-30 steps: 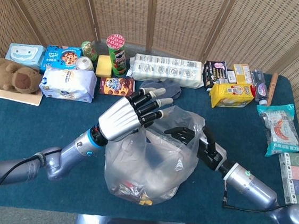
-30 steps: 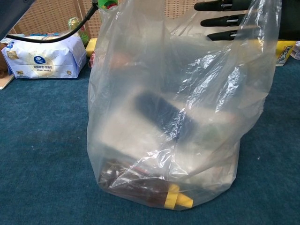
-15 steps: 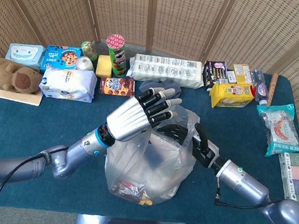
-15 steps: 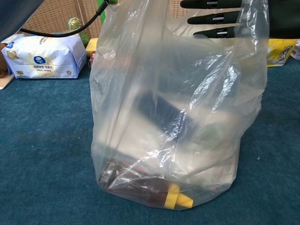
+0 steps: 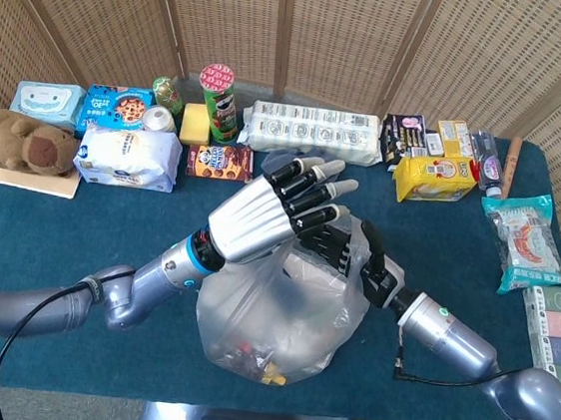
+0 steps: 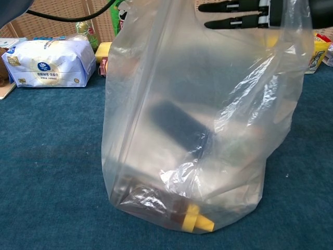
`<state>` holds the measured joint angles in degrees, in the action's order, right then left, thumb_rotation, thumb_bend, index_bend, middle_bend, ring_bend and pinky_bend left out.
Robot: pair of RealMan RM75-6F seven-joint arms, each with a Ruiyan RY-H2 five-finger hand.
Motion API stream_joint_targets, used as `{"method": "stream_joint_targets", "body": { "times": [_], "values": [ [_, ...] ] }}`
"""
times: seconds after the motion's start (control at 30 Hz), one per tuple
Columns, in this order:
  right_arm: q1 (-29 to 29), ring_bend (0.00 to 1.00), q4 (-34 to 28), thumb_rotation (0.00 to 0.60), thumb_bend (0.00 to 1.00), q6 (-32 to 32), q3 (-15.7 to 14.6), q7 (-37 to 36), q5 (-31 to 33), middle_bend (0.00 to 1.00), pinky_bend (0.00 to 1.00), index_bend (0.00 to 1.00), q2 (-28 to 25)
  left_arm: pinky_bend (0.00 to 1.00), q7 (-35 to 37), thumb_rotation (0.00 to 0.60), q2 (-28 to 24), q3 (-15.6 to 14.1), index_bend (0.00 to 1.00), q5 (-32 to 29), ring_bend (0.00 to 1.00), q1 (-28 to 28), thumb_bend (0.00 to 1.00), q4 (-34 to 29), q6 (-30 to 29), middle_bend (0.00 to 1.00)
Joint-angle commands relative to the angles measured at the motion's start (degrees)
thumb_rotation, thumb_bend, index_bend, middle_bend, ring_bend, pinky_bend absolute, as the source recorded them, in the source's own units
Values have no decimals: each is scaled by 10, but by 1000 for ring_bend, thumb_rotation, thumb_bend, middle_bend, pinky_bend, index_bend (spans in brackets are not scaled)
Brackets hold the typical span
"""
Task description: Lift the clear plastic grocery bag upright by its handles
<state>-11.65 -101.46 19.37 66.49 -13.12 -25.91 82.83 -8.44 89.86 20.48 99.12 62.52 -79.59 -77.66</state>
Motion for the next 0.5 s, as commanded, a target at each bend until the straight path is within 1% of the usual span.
{"method": "stream_joint_targets", "body": {
  "times": [0.03,0.27,0.5],
  "values": [
    [0,69,-4,1,92,2,7,-7,4,189,31,221,-1,257,-3,600,-2,2,331,-2,140,2,246,-3,0,243],
    [8,72,-16,1,96,5,23,-17,7,193,45,222,-9,258,-5,600,-6,-1,330,-5,140,2,247,-4,-2,243],
    [17,79,-19,1,96,13,25,-23,7,197,55,221,-14,258,-3,600,-9,-3,330,-11,140,1,247,2,-4,243]
  ]
}}
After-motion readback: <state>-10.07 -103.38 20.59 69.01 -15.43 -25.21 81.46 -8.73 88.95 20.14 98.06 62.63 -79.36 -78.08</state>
